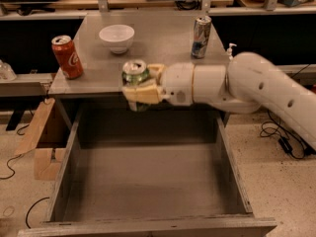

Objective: Place green can into top drawer

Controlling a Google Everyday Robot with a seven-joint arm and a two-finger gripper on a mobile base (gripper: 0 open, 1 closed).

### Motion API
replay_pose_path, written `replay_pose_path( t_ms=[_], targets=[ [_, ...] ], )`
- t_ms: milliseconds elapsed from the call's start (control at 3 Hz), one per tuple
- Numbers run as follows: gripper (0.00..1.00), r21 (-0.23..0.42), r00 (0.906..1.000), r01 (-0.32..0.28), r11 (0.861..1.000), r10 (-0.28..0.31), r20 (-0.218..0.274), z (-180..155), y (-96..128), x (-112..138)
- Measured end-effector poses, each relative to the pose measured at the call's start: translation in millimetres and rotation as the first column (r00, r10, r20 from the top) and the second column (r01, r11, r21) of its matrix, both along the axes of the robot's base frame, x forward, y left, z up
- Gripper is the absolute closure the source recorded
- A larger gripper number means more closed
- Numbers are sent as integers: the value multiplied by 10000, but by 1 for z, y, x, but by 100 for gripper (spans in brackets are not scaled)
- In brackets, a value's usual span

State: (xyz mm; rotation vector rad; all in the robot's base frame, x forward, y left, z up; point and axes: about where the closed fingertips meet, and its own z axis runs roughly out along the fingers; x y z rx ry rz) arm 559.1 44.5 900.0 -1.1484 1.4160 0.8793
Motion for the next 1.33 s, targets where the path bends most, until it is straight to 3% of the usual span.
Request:
replay_pose_path(
  t_ms=[333, 667, 1333],
  targets=[
    [100, 343, 9981, -498, 9982, 510, -349, -35, 11, -35],
    [100, 651, 9955, -756, 9950, 791, -523, -82, 21, -50],
    [100, 611, 9918, -915, 9939, 964, -844, -115, 30, -47]
  ],
)
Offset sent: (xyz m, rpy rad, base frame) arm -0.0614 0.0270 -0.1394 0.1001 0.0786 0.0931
